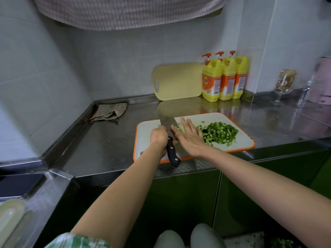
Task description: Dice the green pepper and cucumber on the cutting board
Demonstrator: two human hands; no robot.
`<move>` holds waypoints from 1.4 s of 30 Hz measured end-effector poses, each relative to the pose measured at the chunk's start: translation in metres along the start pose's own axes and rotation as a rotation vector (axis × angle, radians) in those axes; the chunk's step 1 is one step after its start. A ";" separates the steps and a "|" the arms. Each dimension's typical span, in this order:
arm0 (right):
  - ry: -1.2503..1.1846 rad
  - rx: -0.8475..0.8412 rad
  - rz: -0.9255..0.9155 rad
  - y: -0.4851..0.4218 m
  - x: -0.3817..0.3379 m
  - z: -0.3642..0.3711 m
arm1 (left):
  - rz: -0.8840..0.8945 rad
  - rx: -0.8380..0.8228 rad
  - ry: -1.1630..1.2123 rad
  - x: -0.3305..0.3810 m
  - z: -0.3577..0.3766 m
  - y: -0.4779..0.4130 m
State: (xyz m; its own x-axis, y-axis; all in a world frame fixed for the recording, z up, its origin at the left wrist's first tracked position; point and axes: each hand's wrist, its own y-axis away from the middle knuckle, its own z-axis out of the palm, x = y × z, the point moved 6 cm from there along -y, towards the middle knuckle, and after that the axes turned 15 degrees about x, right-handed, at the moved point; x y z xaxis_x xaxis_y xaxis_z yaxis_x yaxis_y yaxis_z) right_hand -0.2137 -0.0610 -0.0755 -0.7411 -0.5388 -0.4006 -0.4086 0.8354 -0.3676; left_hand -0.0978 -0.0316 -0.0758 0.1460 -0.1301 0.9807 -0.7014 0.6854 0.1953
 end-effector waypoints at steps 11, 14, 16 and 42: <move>0.057 0.005 0.012 -0.014 -0.001 -0.004 | 0.008 -0.011 -0.040 0.002 -0.012 -0.001; 0.059 -0.035 0.047 -0.016 -0.003 0.004 | 0.022 -0.029 -0.049 0.004 -0.014 0.002; 0.103 -0.050 0.145 -0.017 0.007 0.005 | 0.036 -0.023 -0.054 0.005 -0.018 0.001; 0.028 0.007 -0.037 0.012 0.001 -0.017 | 0.001 0.092 0.028 0.006 -0.024 -0.002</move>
State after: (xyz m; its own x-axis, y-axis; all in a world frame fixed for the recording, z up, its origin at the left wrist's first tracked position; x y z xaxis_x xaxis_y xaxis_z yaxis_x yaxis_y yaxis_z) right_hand -0.2283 -0.0494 -0.0662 -0.7402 -0.5662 -0.3627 -0.4328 0.8140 -0.3875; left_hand -0.0784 -0.0164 -0.0703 0.1636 -0.1087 0.9805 -0.7623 0.6170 0.1956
